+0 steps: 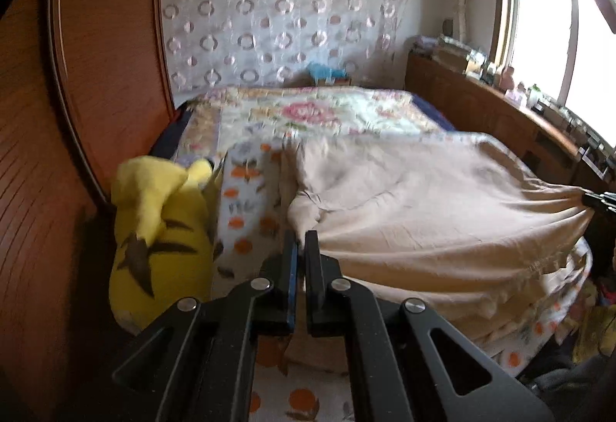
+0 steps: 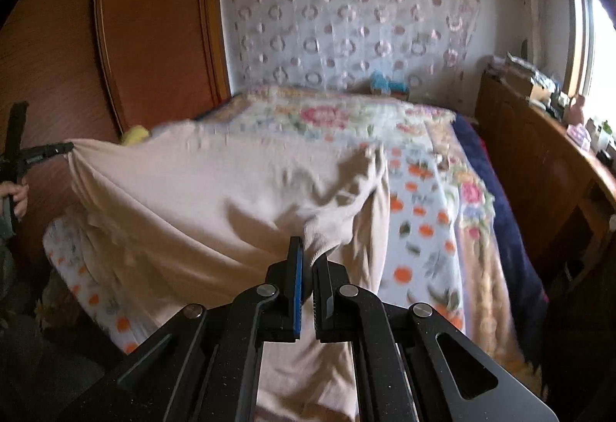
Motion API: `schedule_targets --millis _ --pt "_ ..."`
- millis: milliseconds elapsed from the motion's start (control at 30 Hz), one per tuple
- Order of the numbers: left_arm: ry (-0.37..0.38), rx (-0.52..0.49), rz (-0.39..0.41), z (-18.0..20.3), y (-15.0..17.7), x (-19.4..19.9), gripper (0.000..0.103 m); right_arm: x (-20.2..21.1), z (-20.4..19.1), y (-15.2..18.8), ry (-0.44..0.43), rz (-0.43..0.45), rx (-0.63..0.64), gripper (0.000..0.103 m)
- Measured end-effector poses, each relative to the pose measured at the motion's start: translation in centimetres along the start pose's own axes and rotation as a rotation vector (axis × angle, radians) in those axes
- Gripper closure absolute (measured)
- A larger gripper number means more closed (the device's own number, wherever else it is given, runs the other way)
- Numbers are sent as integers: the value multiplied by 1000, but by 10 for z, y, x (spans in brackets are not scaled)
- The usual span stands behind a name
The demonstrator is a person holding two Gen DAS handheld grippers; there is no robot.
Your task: Fold small clothes
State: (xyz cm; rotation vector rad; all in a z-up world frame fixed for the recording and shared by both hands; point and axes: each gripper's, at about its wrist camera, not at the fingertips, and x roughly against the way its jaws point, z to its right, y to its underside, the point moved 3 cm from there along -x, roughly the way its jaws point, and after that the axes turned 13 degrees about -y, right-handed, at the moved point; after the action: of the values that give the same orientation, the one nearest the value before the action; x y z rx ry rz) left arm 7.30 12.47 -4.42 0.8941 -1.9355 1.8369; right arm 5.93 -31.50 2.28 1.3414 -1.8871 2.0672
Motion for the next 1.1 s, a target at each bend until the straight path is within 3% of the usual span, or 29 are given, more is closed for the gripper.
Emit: schedule_targets --millis 133,200,267,300,367,433,467,600,867,1100 --pt "11 10 -59 -2 19 -18 98 -26 13 11 27 -62 -17 99" --pt "11 19 -76 -1 27 -22 75 -32 19 15 43 -83 -15 99" --pt "28 28 -73 1 32 -23 62 -37 26 17 61 -91 -19 91" --pt "40 31 -76 3 34 -22 60 -36 25 17 63 -93 -23 88" --pt "42 31 -83 7 38 -21 57 -36 30 18 65 -85 -33 64" --pt "32 22 -82 11 41 -19 53 -32 36 17 81 -61 -42 48" --pt "33 19 -81 13 43 -19 52 -29 33 18 86 -53 -44 46" --pt "32 8 -89 18 49 -22 36 -31 25 22 79 -34 -50 46" --pt "2 8 -120 21 59 -34 36 -76 -13 26 3 -33 43 46" --pt "-9 6 -158 21 70 -38 36 -103 -20 24 -33 -49 46 46"
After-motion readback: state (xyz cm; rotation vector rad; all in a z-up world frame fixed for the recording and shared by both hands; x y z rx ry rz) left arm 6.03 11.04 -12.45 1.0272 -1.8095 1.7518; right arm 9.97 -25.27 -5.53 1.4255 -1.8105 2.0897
